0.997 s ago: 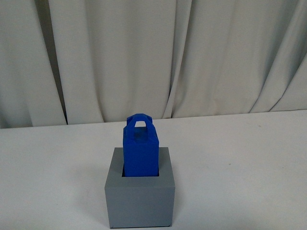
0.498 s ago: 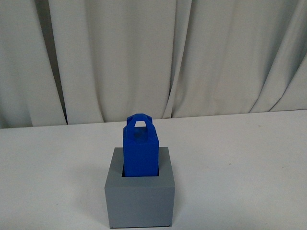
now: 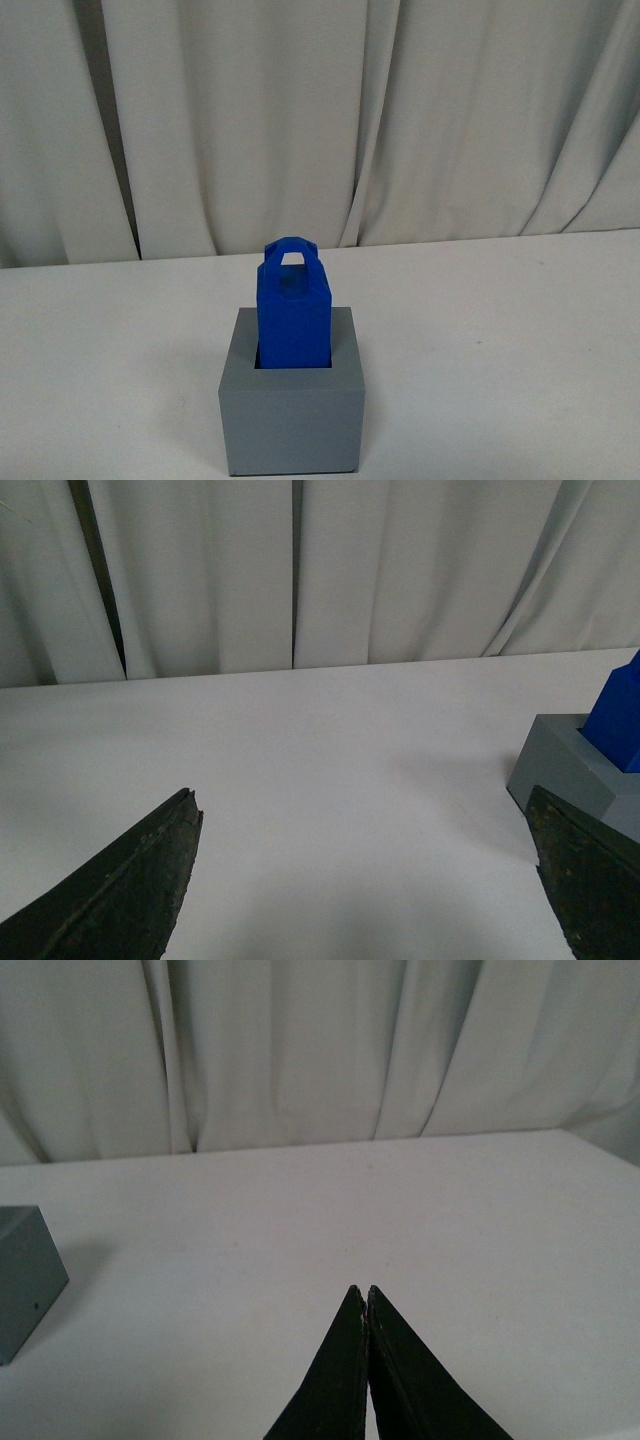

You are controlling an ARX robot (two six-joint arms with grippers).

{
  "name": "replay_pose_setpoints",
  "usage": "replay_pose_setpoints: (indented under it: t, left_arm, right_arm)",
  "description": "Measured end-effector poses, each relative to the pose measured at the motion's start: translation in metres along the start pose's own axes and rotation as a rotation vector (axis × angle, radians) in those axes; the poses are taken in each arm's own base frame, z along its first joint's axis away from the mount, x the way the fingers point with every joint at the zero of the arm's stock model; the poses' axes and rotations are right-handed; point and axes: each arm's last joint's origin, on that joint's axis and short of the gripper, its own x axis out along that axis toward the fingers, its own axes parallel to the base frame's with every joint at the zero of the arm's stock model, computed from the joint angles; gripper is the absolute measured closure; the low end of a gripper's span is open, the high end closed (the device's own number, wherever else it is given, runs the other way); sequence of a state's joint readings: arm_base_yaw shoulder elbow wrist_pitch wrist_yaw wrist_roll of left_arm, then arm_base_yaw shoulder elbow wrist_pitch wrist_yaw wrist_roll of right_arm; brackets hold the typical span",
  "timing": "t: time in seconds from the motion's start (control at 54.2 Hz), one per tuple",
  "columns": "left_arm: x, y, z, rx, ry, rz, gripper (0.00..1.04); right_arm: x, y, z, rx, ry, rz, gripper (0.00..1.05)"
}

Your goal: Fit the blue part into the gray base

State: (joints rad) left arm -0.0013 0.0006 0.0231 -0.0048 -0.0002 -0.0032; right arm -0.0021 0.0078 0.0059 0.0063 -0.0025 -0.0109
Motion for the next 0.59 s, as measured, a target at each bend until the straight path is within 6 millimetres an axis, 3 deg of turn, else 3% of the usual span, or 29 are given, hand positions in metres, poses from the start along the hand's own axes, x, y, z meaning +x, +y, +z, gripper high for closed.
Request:
replay_pose_setpoints:
  t: [0.166,0.591]
  left_arm:
    - [0.0000,0.0000,0.0000,0.000,0.000,0.000,0.06]
    - [0.0000,0.0000,0.0000,0.000,0.000,0.000,0.06]
  right_arm:
    - [-0.0002,0.0000,-0.0002,-0.001,0.002,-0.001,1.01]
    - [-0.0002,0.0000,-0.0002,0.000,0.001,0.000,0.32]
